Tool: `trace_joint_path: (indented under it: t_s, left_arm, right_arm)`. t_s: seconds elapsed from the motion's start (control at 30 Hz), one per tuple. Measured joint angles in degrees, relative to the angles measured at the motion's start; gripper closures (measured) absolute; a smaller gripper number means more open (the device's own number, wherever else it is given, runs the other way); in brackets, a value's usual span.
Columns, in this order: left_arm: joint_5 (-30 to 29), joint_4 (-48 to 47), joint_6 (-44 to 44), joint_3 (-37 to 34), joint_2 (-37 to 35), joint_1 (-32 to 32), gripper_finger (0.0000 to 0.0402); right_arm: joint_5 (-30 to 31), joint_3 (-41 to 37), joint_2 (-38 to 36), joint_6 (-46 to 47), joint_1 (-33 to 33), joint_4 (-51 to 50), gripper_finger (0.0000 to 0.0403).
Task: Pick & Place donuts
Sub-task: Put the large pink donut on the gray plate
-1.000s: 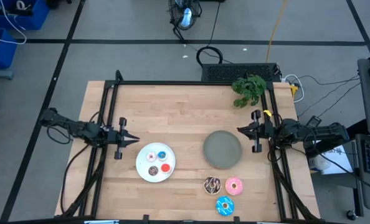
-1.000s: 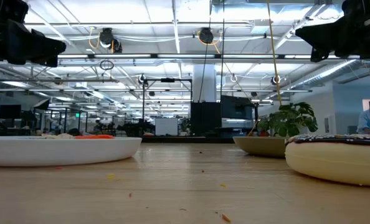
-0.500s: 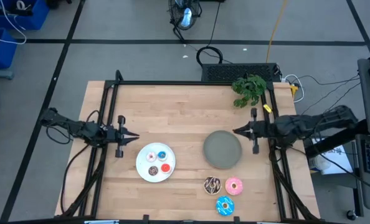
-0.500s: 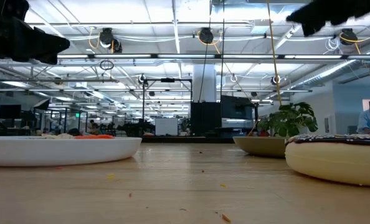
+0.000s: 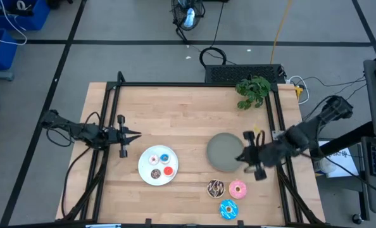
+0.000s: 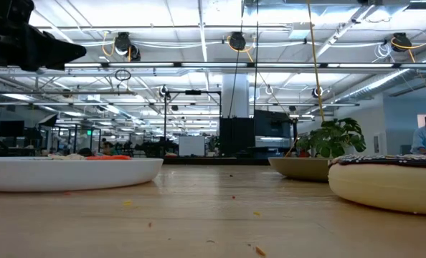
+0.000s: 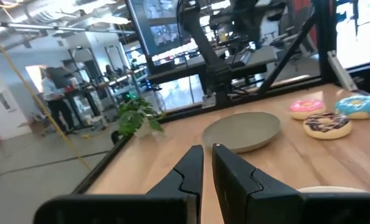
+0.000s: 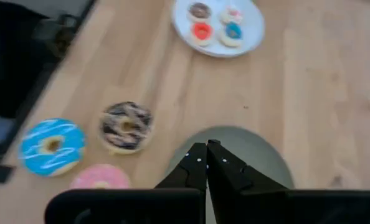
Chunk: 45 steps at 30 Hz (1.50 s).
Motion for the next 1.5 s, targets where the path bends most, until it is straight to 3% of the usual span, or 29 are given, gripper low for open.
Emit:
trace_joint_path:
  t_s: [0.23,0.4,0.63,0.97,1.1,1.5]
  left_arm:
    - [-0.59,-0.35,-0.91,0.00,0.00,0.00,0.0360]
    - [-0.56,-0.39,-2.68,0.00,0.00,0.00,0.0360]
    - [-0.55,-0.11,-2.90,0.00,0.00,-0.01,0.0360]
    - [-0.53,1.22,-1.93,0.00,-0.02,-0.01,0.0360]
    - [-0.53,1.20,-0.74,0.01,-0.01,0.01,0.0360]
    - [-0.55,1.29,0.91,0.02,-0.02,0.00,0.0360]
  right_arm:
    - [5.78,14.40,14.49,10.86,8.35,-14.21,0.0403]
    - [4.04,22.80,24.49,19.30,12.63,-26.37,0.0403]
    - [-3.46,23.70,31.68,29.87,15.80,-26.16,0.0403]
    - [-3.07,23.24,34.58,34.63,15.92,-22.89,0.0398]
    - [-3.29,21.93,34.53,34.58,15.92,-19.28,0.0368]
    - [-5.00,13.03,34.47,39.00,15.80,-14.33,0.0222]
